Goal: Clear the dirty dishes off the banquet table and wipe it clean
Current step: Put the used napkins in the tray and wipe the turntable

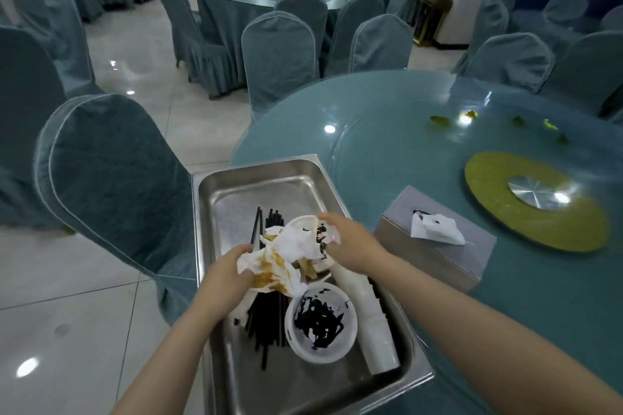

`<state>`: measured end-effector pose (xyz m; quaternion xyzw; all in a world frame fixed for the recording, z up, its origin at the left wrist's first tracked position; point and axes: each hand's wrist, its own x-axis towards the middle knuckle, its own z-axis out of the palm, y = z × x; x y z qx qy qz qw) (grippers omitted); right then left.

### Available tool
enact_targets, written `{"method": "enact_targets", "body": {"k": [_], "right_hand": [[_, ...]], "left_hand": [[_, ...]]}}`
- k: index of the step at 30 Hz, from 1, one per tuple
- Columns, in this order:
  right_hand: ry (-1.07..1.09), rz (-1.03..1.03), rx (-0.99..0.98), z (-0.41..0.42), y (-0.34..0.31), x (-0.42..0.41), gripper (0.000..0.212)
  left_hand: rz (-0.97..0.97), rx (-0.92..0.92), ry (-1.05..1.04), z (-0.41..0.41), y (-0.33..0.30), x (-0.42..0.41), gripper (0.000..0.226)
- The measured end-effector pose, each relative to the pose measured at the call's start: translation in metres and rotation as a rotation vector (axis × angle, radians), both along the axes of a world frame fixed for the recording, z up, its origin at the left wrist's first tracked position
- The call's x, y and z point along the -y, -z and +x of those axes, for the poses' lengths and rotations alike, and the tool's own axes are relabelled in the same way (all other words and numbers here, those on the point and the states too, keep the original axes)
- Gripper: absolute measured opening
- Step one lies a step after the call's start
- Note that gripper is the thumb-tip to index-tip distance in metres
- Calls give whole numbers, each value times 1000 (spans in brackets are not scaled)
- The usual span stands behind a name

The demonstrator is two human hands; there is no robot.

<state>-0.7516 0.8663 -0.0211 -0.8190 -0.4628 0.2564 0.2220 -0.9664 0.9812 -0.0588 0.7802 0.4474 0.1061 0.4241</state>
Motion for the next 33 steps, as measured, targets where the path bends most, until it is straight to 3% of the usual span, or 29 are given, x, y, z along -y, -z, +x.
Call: {"method": "enact_targets", "body": {"k": [4,8,11,15,19,23,26,33], "right_hand": [[125,78,360,51,-3,34,41],[359,-97,622,102,2,61,42],[503,-239,573,130,0,63,29],[434,-177,435,147,6,60,39],[571,92,444,152,1,61,38],[735,423,275,155,-20,67,18],[749,530,226,155,-33,84,14],[800,317,225,153,-17,186,15]], "left_hand": [[83,23,-90,6,-9,0,48],[79,19,-71,17,-19,5,49],[83,23,-40,21,-23,8,50],[91,19,-44,22,-26,8,50],[92,22,-52,29,-27,9,49],[79,54,4,49,-30,15,48],[105,59,59,63,-36,22,48],[115,96,171,91,-58,59,47]]}}
